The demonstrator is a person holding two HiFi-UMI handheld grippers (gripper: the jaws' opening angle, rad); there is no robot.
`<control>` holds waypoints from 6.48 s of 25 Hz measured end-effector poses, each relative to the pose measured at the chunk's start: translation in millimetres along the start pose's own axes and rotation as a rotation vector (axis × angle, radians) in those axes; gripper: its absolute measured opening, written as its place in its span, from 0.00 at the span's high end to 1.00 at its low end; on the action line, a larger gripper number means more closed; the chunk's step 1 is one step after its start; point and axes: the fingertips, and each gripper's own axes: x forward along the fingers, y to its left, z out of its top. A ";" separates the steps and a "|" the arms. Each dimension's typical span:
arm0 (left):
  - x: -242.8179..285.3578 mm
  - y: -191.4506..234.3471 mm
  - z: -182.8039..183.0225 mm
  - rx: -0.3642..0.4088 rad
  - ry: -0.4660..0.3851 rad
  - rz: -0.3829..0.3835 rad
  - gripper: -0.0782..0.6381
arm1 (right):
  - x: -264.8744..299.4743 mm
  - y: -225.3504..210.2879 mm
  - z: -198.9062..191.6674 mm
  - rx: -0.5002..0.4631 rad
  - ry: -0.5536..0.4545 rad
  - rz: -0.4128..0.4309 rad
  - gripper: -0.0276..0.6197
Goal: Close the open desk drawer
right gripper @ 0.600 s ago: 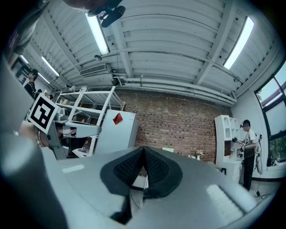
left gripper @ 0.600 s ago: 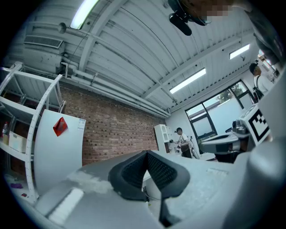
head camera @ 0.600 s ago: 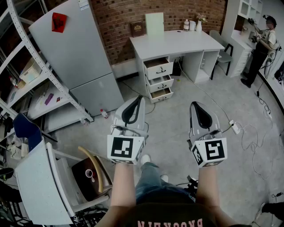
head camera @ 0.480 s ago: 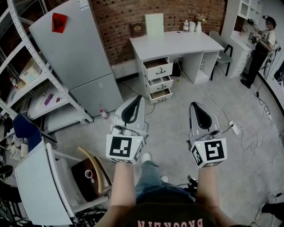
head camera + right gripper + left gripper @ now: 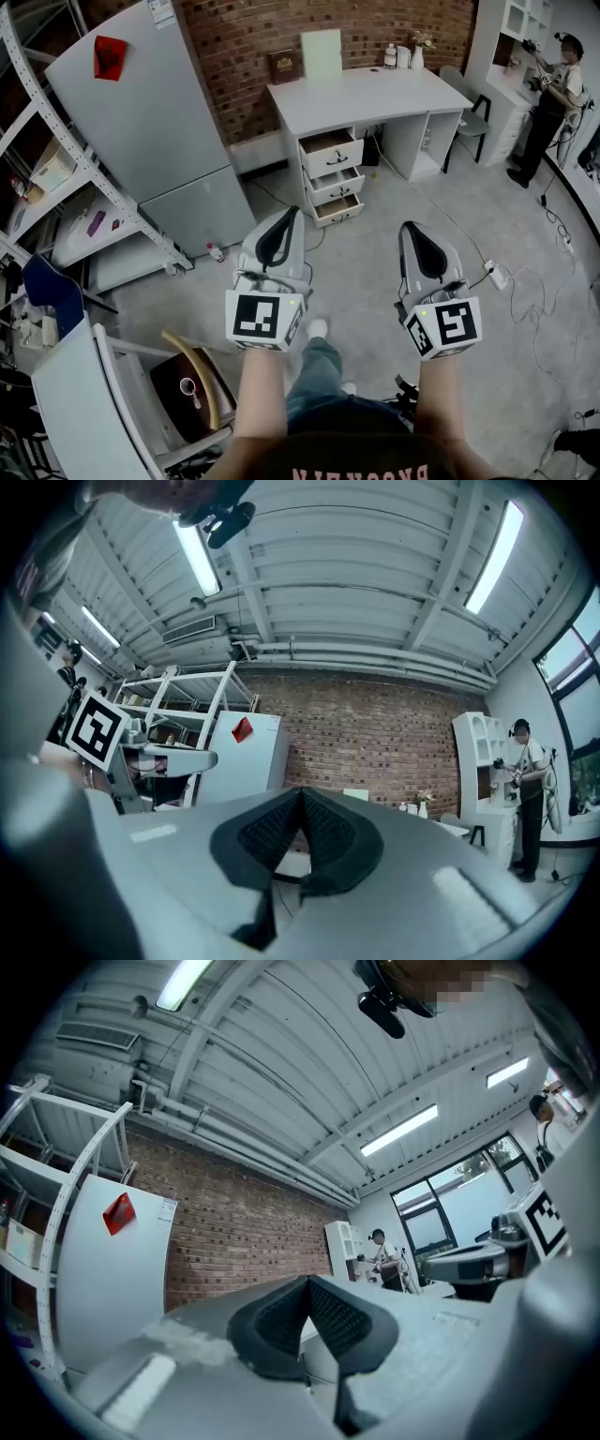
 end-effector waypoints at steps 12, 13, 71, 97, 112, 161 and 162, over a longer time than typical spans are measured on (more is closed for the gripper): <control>126.2 97.5 -61.1 -0.038 0.028 -0.053 0.89 | 162.1 -39.7 -39.7 0.112 0.003 0.014 0.96; 137.3 107.1 -66.4 -0.034 0.037 -0.056 0.89 | 177.2 -43.4 -41.9 0.123 0.005 0.005 0.96; 542.7 276.5 -337.5 -0.104 0.393 0.024 0.89 | 589.5 -282.1 -308.3 0.201 0.386 0.007 0.95; 494.2 246.4 -523.9 -0.243 0.604 0.025 0.89 | 558.8 -236.1 -528.6 0.437 0.679 0.012 0.91; 476.7 230.3 -612.1 -0.273 0.665 -0.009 0.89 | 563.4 -230.9 -642.9 0.663 0.699 -0.051 0.78; 495.3 265.1 -663.1 -0.343 0.707 -0.026 0.89 | 649.8 -217.9 -725.3 1.209 0.555 -0.107 0.84; 495.8 267.3 -663.3 -0.342 0.708 -0.026 0.89 | 653.7 -217.9 -725.4 1.208 0.551 -0.109 0.84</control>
